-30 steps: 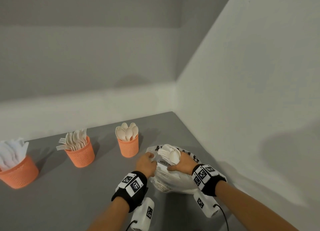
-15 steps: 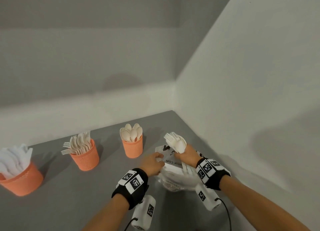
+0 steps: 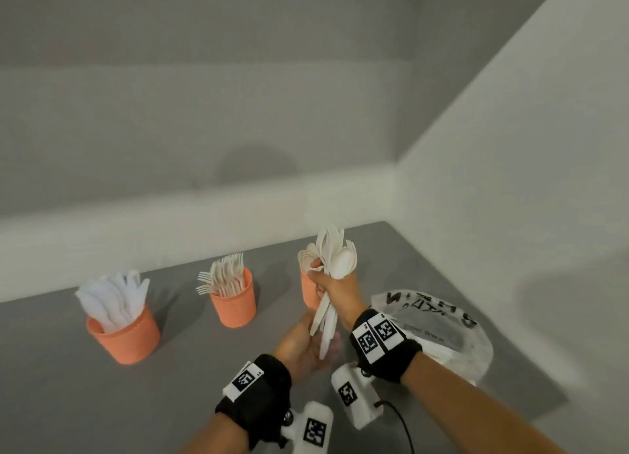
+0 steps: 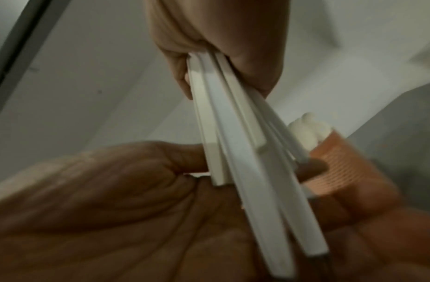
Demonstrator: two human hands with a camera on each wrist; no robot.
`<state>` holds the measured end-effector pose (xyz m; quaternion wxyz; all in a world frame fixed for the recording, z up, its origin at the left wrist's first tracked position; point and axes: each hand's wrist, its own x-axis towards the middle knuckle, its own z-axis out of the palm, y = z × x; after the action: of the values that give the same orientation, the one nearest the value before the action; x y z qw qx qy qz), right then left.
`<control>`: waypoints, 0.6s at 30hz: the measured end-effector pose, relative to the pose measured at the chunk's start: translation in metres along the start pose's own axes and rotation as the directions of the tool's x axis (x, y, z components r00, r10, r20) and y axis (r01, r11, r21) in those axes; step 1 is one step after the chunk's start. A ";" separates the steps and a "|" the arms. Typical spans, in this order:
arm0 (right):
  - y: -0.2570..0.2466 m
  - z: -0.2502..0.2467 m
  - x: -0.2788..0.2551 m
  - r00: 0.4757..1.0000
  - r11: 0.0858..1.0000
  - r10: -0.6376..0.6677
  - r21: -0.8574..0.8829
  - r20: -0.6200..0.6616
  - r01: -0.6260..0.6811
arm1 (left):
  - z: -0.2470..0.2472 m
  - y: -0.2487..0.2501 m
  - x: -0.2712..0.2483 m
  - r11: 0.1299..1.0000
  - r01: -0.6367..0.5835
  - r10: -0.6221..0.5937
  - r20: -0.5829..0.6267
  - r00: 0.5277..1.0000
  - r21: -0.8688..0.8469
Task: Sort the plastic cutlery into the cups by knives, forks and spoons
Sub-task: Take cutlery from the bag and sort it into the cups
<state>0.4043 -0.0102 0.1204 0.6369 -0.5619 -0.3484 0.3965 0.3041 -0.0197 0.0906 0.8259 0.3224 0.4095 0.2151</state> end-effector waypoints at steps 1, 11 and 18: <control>0.003 0.014 -0.003 1.000 1.000 -0.019 -0.010 -0.011 0.019 | -0.011 -0.001 -0.003 1.000 0.020 -0.020 -0.014 1.000 -0.022; 0.022 0.112 -0.026 0.999 0.999 0.031 -0.006 -0.021 -0.031 | -0.077 0.041 -0.036 0.960 -0.074 0.070 -0.025 0.997 -0.271; 0.024 0.136 -0.024 0.994 0.991 0.109 -0.082 0.009 -0.108 | -0.118 0.049 -0.055 0.988 -0.130 0.138 0.107 0.985 -0.079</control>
<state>0.2697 0.0290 0.1136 0.5886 -0.6028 -0.3375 0.4198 0.1721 0.0222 0.1009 0.8421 0.3311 0.3320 0.2666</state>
